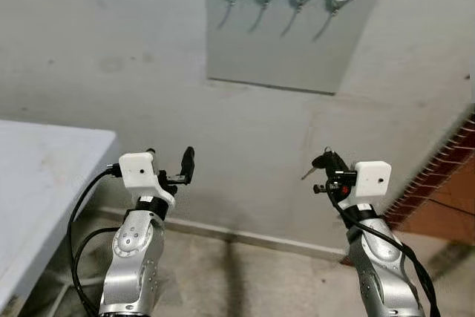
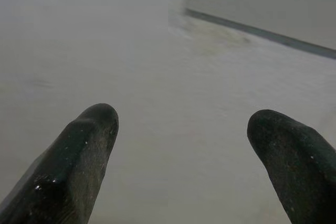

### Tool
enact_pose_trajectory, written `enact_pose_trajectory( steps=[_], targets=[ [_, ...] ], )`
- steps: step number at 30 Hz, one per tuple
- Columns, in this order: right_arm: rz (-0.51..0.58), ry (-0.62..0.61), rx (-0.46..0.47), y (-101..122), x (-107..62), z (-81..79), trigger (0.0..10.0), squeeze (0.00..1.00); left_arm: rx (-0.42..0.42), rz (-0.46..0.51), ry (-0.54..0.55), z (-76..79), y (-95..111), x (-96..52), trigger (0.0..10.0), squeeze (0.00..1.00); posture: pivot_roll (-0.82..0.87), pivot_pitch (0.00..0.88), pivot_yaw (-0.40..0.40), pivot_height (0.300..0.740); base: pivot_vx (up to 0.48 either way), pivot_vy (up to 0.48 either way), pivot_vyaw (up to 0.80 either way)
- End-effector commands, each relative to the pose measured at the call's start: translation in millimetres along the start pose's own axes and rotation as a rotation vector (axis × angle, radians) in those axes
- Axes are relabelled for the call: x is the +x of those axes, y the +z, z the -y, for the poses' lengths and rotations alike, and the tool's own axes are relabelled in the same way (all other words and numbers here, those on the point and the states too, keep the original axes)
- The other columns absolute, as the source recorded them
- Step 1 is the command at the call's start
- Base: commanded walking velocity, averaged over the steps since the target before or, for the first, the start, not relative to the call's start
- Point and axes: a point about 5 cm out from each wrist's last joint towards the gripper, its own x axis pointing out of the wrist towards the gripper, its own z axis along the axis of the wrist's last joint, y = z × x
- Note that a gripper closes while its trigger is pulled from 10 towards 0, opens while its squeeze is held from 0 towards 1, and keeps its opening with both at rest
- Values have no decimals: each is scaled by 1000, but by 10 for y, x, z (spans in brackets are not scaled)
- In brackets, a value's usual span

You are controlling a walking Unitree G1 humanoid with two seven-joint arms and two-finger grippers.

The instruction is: Hang keys on a hook

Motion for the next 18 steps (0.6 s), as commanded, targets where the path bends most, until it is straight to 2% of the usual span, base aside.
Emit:
enact_pose_trajectory(
  steps=[1,3,11,14,18],
  targets=[
    [23,5,-2,49,20,-7,10000,0,13,-16,29,-39,-12,2,10000,0,-4,0,-17,740,0,0,-700],
    [26,7,-4,54,26,-7,10000,0,12,-18,37,-41,-14,2,10000,0,-3,0,-21,740,0,0,-619],
    [49,34,-9,96,34,-24,10000,0,-17,-28,25,-39,-23,0,10000,0,-4,0,-29,740,0,0,0],
    [91,46,-7,171,28,-24,10000,0,-12,-3,-3,-15,16,-9,10000,0,-5,0,-30,740,0,0,0],
    [170,75,13,312,9,-56,10000,0,14,32,-36,36,105,-7,10000,0,-7,0,-29,740,269,0,0]
  ],
)
